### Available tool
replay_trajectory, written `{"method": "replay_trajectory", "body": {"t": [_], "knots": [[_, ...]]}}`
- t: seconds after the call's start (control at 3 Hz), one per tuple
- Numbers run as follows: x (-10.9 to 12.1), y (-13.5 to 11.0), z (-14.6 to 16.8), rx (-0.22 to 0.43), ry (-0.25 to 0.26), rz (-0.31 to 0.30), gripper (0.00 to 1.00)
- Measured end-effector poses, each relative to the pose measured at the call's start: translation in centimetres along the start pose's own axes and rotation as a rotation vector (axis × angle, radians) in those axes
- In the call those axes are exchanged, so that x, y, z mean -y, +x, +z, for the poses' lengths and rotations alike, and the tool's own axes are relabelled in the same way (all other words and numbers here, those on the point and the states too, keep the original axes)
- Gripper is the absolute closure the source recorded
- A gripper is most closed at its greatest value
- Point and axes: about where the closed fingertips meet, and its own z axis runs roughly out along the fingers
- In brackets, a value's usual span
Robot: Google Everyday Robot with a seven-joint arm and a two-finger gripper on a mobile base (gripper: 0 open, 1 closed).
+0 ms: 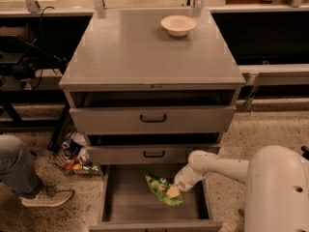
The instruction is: Place green rice chip bag into bottom drawer
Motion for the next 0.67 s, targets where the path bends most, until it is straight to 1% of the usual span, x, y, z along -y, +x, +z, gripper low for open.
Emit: {"method": "replay_trajectory", "body": {"t": [0.33, 0.67], "knots": [[1.1, 0.5, 2.1, 0.017, -0.037, 0.023, 1.0], [1.6, 1.0, 3.7, 0.025, -0.073, 0.041, 1.0]]}}
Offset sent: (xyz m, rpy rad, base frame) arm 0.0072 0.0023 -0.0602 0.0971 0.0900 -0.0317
